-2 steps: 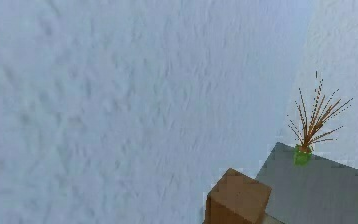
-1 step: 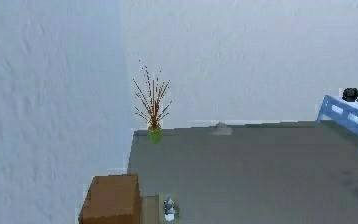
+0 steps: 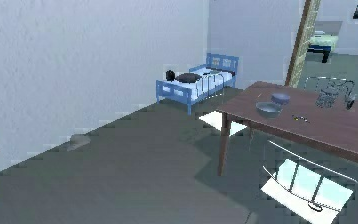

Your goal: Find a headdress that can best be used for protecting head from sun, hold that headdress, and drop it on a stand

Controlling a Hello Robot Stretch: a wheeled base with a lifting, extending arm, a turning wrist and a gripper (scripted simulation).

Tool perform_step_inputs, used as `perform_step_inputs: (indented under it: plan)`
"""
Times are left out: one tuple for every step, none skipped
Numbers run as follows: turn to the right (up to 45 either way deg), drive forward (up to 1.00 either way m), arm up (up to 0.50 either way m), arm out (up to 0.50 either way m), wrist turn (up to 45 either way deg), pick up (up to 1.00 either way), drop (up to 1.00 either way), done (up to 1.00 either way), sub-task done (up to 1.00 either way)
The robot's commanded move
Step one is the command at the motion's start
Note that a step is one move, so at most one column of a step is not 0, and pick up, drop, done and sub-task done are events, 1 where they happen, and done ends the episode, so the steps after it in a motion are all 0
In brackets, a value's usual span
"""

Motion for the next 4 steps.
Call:
perform_step_inputs:
  plan:
    - [15.0, 0.0, 0.0, 0.0, 0.0, 0.0, 0.0, 0.0, 0.0]
    - [0.0, 0.2, 0.0, 0.0, 0.0, 0.0, 0.0, 0.0, 0.0]
    - [12.0, 0.0, 0.0, 0.0, 0.0, 0.0, 0.0, 0.0, 0.0]
    - [-18.0, 0.0, 0.0, 0.0, 0.0, 0.0, 0.0, 0.0, 0.0]
